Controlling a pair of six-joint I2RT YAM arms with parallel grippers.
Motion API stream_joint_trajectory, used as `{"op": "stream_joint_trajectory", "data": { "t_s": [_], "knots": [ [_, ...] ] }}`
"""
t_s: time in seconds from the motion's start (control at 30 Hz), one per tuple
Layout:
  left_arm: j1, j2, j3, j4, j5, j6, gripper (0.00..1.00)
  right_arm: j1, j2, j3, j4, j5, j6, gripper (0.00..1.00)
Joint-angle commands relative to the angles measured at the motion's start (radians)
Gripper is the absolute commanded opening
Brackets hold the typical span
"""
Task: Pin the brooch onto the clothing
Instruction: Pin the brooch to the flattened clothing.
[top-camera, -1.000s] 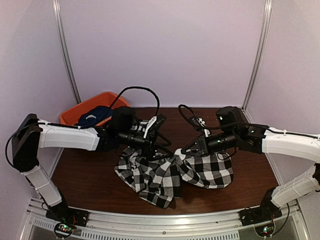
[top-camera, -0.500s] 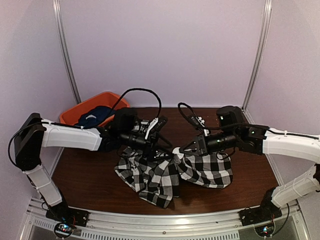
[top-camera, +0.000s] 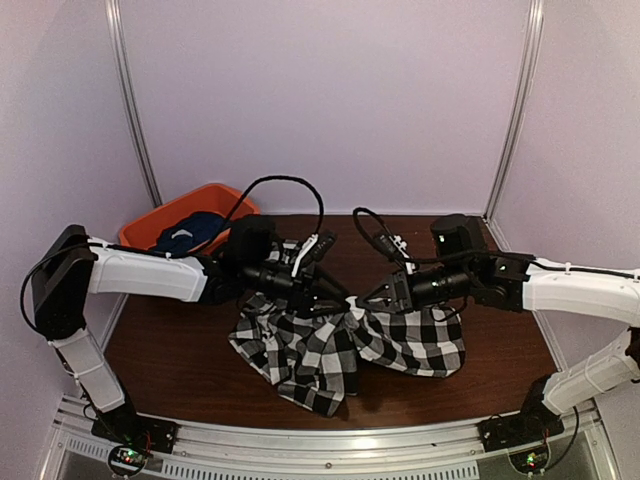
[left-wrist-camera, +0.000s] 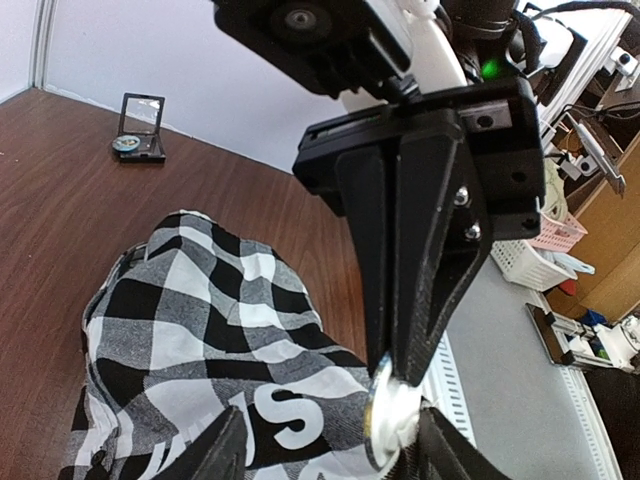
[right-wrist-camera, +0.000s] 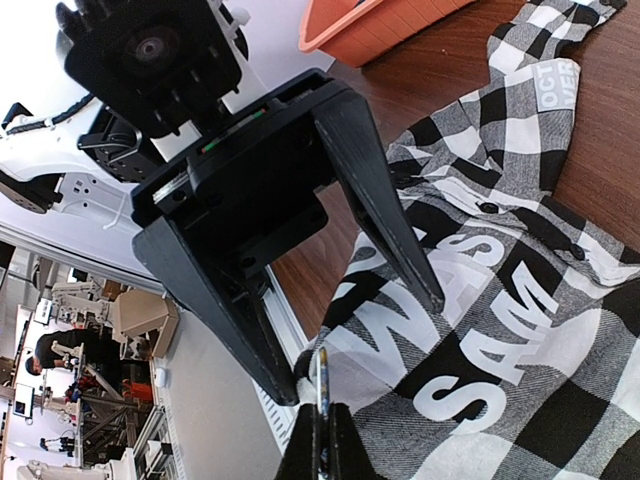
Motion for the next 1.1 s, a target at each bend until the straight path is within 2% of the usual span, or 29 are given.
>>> {"op": "stream_joint_trajectory", "data": {
  "t_s": [0.0,0.37,0.6,0.9,1.07],
  "knots": [
    [-0.009,0.015,0.012,0.047,0.030,-0.009,0.58,0.006,-0.005,-0.015,0.045,-0.013,0.005,0.00],
    [-0.015,0.002,0.013,0.039,0.027,-0.009,0.58,0.006,-0.017,-0.020,0.056,-0.006,0.011,0.00],
    [-0.010,-0.015,0.017,0.029,0.016,0.000,0.62,0.006,-0.028,-0.021,0.038,0.006,-0.003,0.00],
    [-0.012,-0.016,0.014,0.031,0.045,0.003,0.61,0.006,-0.037,-0.028,0.050,0.015,0.003,0.00],
    [-0.020,-0.007,0.016,0.030,0.058,0.002,0.56,0.006,-0.037,-0.020,0.057,0.017,0.005,0.00]
  ]
}}
